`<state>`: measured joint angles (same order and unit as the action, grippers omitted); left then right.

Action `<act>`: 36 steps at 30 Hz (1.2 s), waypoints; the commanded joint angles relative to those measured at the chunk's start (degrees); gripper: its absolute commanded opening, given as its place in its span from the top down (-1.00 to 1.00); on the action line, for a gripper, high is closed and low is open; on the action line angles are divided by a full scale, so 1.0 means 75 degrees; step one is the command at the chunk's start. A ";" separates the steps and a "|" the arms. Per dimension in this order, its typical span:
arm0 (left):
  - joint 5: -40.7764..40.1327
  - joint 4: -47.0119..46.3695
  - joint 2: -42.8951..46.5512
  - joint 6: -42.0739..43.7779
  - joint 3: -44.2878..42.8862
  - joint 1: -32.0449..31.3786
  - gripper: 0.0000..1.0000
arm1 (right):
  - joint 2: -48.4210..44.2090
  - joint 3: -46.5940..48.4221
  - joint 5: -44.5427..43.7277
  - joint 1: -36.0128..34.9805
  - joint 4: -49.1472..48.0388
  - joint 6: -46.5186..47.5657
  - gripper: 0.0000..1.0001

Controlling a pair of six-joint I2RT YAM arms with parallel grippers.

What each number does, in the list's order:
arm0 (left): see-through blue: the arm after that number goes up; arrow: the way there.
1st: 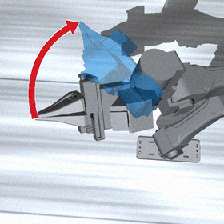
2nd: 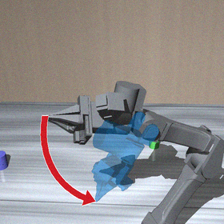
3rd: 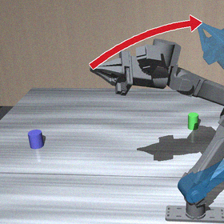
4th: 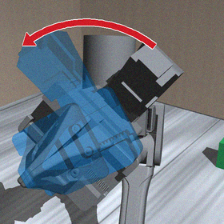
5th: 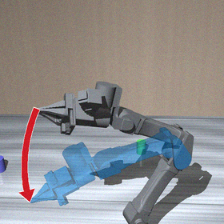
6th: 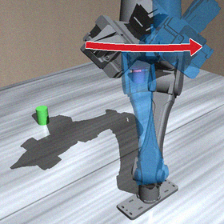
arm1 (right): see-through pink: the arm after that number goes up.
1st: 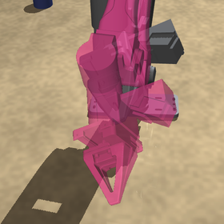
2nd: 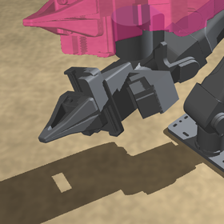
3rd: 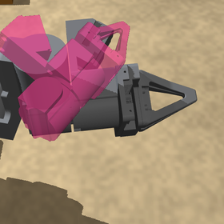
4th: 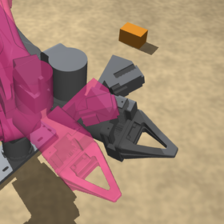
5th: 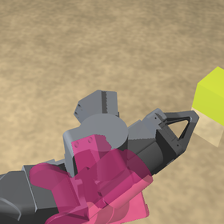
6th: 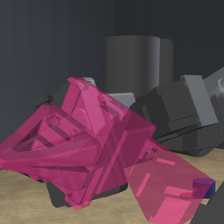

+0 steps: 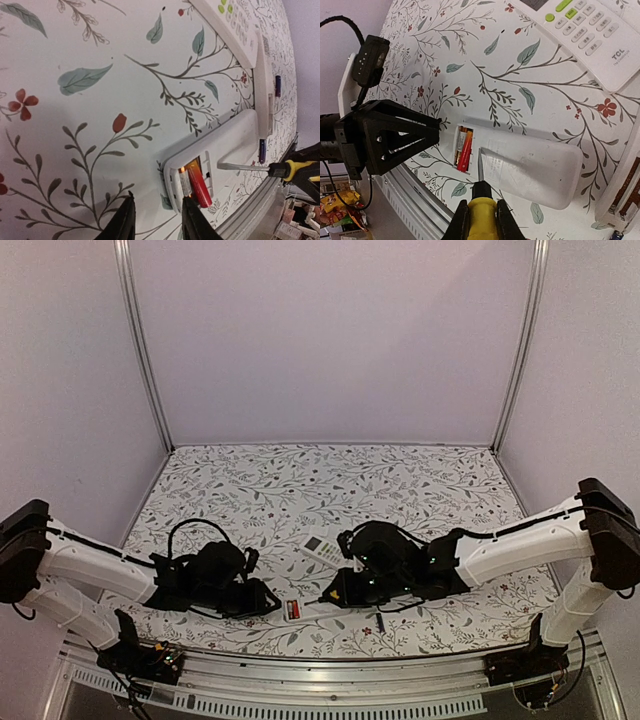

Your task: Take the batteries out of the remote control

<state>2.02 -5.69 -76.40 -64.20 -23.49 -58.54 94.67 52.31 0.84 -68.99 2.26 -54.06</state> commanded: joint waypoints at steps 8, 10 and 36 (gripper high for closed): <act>0.0506 -0.0479 -0.0992 0.0240 -0.0203 0.0127 0.74 | 0.0502 0.0458 0.0478 -0.0059 0.0127 0.0291 1.00; 0.0571 -0.0542 -0.1080 0.0240 -0.0197 0.0121 0.80 | 0.0613 0.0575 0.0472 -0.0059 0.0289 0.0300 1.00; 0.0775 -0.1018 -0.1555 0.0141 -0.0126 0.0067 1.00 | 0.0072 -0.0334 0.1519 -0.0166 -0.1853 0.0153 1.00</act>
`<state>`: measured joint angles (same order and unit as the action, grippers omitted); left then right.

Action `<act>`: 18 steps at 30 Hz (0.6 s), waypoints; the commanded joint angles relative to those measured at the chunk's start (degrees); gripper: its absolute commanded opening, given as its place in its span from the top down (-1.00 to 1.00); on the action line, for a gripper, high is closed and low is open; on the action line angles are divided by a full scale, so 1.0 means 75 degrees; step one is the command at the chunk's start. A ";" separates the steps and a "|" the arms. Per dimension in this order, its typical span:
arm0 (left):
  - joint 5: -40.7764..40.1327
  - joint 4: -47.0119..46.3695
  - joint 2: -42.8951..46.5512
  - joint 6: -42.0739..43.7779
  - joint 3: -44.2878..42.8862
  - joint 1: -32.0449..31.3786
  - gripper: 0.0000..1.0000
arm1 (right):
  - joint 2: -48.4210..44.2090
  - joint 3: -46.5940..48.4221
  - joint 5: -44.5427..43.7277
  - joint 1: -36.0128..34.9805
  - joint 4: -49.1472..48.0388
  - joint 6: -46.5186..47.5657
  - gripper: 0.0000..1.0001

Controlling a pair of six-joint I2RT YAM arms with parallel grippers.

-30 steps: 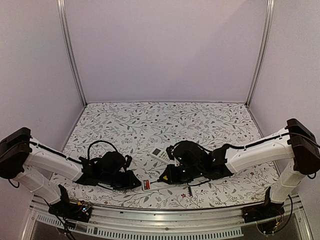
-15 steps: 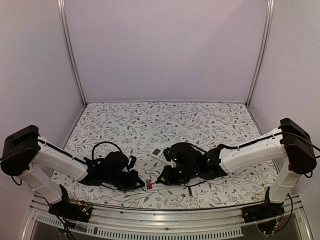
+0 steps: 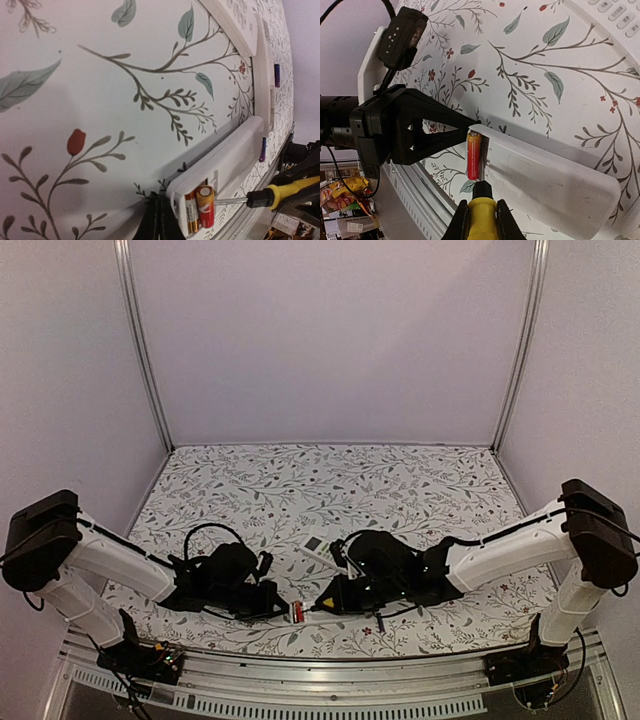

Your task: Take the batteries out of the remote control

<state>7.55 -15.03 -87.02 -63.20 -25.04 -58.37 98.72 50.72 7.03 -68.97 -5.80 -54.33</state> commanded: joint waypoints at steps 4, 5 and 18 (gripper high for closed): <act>0.0013 0.0191 -0.0113 -0.0022 0.0104 0.0043 1.00 | -0.0621 -0.0302 0.0716 -0.0167 -0.0980 0.0211 1.00; 0.0014 0.0178 -0.0115 -0.0023 0.0104 0.0046 1.00 | -0.0601 -0.0305 0.0759 -0.0167 -0.1067 0.0206 1.00; -0.0156 0.0142 0.0134 -0.0092 0.0208 0.0048 0.88 | -0.0400 -0.0371 0.0505 -0.0151 -0.0962 0.0048 1.00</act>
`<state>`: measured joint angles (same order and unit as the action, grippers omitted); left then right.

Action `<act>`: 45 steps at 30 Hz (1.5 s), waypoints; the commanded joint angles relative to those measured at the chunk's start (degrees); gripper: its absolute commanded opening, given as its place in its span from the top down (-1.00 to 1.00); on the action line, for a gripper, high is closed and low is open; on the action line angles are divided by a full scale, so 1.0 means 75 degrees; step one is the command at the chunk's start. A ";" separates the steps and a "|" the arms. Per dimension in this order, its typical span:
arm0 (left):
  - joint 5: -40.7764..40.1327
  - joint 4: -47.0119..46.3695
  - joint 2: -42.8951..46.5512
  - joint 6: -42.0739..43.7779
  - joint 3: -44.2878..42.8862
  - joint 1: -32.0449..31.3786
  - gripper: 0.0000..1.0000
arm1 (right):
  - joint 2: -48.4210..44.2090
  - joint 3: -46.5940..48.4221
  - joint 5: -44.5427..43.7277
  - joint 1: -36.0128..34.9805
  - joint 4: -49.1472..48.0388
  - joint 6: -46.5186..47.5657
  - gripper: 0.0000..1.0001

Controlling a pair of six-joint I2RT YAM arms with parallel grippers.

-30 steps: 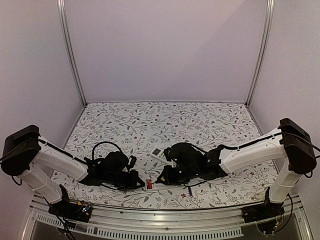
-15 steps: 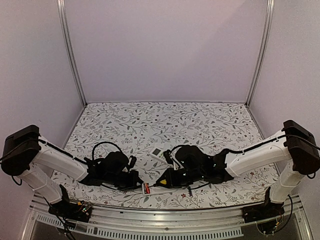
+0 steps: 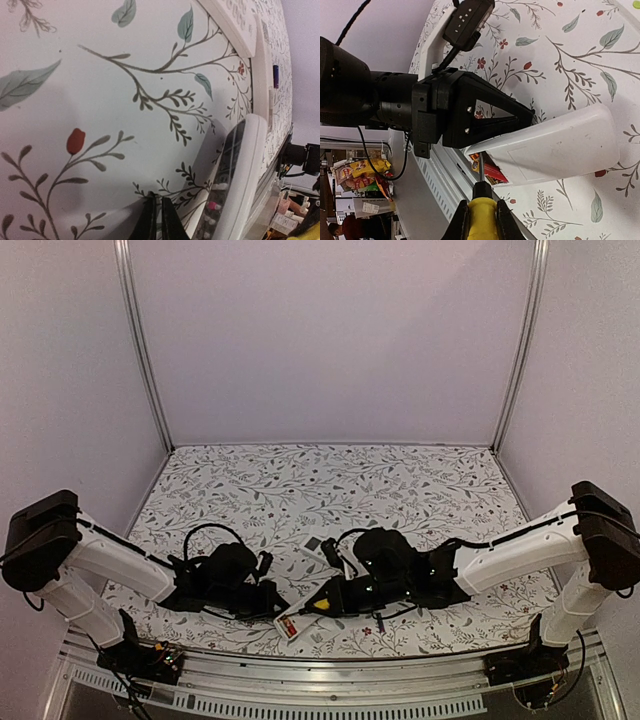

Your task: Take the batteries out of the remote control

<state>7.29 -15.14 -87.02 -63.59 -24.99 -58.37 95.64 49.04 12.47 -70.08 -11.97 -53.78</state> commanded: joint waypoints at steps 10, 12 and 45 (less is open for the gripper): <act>-0.0005 -0.0356 0.0747 -0.0184 0.0532 0.0075 0.08 | 0.0129 -0.0185 0.0261 0.0016 -0.0065 0.0295 1.00; 0.0060 -0.0434 0.0727 -0.0184 0.0527 0.0081 0.02 | 0.0156 -0.0240 0.0293 0.0016 -0.0014 0.0319 1.00; 0.0481 0.1194 -0.0269 0.0376 -0.1129 -0.0924 -0.01 | -0.0473 -0.0227 -0.1784 0.0280 0.1692 -0.0317 1.00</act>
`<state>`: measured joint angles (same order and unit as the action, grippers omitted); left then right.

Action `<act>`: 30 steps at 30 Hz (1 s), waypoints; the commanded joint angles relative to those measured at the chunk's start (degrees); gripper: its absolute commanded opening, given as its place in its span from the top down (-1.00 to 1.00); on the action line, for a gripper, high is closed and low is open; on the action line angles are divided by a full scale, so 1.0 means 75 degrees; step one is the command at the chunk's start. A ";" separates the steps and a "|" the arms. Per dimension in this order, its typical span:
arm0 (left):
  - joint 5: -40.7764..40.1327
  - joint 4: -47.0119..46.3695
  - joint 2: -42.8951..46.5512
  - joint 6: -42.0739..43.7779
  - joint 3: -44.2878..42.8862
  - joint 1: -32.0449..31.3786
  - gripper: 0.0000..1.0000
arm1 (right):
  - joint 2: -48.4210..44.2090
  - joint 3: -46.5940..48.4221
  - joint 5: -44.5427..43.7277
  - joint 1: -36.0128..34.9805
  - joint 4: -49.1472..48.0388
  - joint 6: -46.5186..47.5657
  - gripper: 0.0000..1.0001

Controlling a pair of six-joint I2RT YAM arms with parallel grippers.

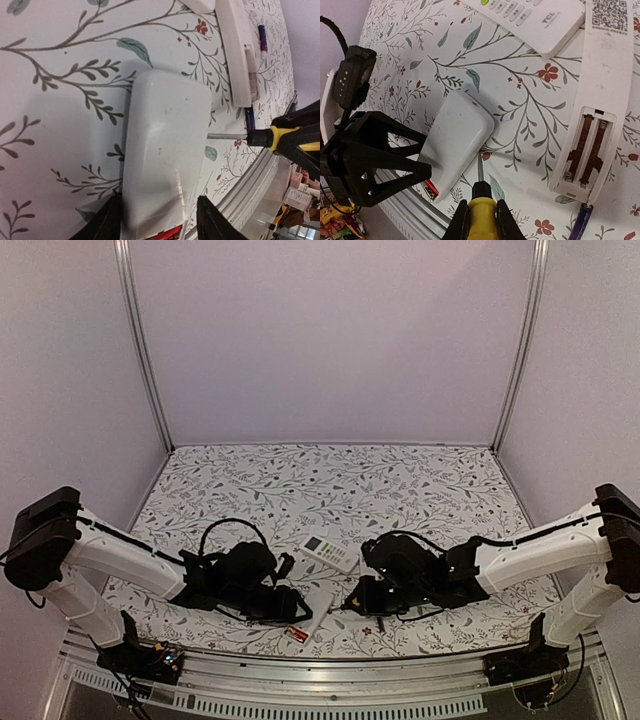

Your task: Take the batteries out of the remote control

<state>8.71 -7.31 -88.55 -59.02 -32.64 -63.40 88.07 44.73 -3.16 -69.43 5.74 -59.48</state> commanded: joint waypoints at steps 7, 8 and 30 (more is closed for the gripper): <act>0.0588 -0.0903 0.0306 -0.0147 0.0198 -0.0452 -0.01 | 0.1766 0.1765 0.1597 0.0294 -0.1606 0.1789 1.00; 0.0509 -0.0858 0.0451 -0.0146 0.0235 -0.0453 -0.02 | 0.1804 0.1824 0.1551 0.0301 -0.1559 0.1913 1.00; -0.0793 0.2247 0.1075 0.4444 -0.0995 0.0095 -0.68 | -0.0692 0.0055 -0.0393 0.0527 0.0173 0.0944 1.00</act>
<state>4.01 4.27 -74.24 -38.02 -35.42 -62.15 85.82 46.85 -3.73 -65.82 5.80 -49.67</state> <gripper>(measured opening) 0.832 0.133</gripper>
